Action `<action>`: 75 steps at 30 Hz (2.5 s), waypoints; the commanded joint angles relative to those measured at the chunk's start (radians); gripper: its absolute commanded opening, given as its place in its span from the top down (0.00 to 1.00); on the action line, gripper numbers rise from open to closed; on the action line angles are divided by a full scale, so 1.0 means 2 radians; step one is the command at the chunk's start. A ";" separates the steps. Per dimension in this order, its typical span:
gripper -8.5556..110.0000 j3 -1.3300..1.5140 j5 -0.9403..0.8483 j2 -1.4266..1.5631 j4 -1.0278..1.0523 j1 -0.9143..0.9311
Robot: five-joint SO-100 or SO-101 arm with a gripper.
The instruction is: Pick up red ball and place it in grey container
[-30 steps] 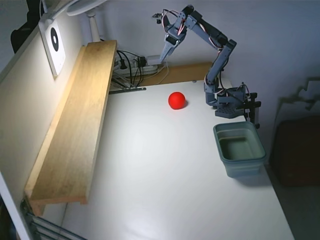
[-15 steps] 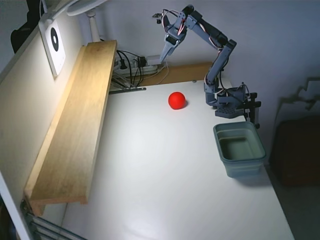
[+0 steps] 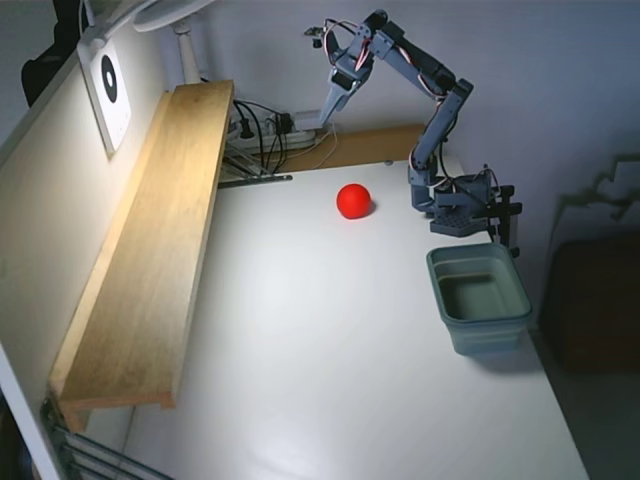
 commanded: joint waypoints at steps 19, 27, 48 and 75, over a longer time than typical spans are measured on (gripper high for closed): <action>0.61 0.245 0.002 0.116 -0.115 0.001; 0.61 0.344 0.002 0.149 -0.181 0.001; 0.61 0.587 0.002 0.186 -0.388 0.001; 0.73 0.682 0.002 0.143 -0.525 0.001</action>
